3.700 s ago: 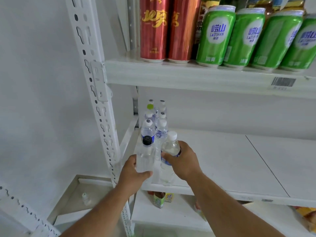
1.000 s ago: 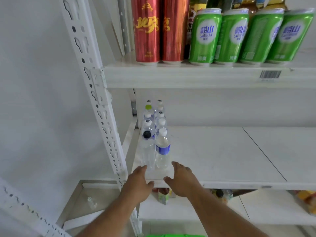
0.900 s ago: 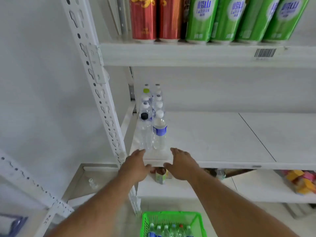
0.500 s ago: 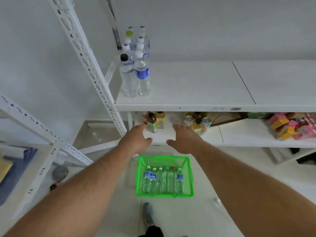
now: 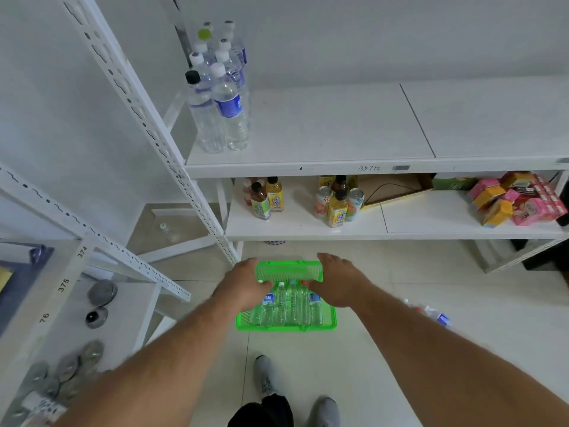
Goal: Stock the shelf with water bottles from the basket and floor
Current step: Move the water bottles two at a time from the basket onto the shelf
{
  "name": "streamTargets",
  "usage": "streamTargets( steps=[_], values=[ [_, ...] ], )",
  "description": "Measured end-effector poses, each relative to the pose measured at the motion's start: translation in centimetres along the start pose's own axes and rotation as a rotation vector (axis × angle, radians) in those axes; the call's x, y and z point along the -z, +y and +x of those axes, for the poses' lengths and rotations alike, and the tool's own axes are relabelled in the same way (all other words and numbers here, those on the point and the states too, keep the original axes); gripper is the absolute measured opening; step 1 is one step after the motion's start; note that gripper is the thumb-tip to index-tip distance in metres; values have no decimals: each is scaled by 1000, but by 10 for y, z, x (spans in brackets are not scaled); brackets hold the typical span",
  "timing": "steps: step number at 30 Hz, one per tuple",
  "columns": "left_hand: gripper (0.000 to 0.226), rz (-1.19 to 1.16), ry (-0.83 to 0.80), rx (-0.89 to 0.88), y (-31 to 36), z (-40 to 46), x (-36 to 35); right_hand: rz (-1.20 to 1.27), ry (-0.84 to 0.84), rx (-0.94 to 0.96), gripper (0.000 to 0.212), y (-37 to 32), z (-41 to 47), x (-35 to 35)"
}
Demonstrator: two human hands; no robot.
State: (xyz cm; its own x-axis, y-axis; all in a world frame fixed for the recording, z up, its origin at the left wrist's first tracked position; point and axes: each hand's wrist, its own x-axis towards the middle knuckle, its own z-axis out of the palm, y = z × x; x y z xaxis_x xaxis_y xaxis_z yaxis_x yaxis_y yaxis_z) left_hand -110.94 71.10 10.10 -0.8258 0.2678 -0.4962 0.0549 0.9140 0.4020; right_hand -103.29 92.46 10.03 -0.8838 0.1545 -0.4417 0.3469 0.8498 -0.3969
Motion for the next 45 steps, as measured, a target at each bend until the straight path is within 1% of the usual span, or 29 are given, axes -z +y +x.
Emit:
streamTargets(
  steps=[6, 11, 14, 17, 21, 26, 30, 33, 34, 35, 37, 40, 42, 45],
  values=[
    [75, -74, -80, 80, -37, 27, -13, 34, -125, -74, 83, -7, 20, -44],
    [75, -134, -155, 153, -81, 71, -24, 92, -208, -177, 81, -21, 60, -89],
    [74, -154, -175, 191, -112, 109, -34, 241, -260, -296, 84, -32, 98, -124],
    [77, -175, -186, 221, -141, 148, -48, 421, -269, -397, 83, -38, 136, -161],
    [78, -203, -218, 258, -171, 195, -78, 524, -279, -461, 79, -34, 187, -207],
    [71, -280, -226, 308, -205, 265, -148, 580, -283, -523, 70, -5, 269, -275],
    [67, -336, -189, 353, -236, 331, -229, 604, -277, -551, 55, 31, 332, -357],
    [48, -304, -167, 367, -261, 374, -294, 632, -280, -613, 58, 59, 370, -423],
    [48, -293, -159, 374, -269, 387, -314, 655, -274, -633, 61, 68, 381, -443],
    [52, -282, -152, 384, -277, 400, -334, 668, -270, -642, 61, 78, 392, -463],
    [62, -257, -136, 393, -291, 422, -368, 674, -281, -651, 56, 93, 412, -495],
    [59, -245, -138, 390, -305, 451, -408, 663, -303, -633, 48, 109, 441, -533],
    [56, -231, -136, 374, -311, 465, -427, 698, -314, -630, 44, 115, 457, -554],
    [43, -213, -106, 363, -321, 483, -446, 679, -303, -596, 39, 121, 478, -581]
  ],
)
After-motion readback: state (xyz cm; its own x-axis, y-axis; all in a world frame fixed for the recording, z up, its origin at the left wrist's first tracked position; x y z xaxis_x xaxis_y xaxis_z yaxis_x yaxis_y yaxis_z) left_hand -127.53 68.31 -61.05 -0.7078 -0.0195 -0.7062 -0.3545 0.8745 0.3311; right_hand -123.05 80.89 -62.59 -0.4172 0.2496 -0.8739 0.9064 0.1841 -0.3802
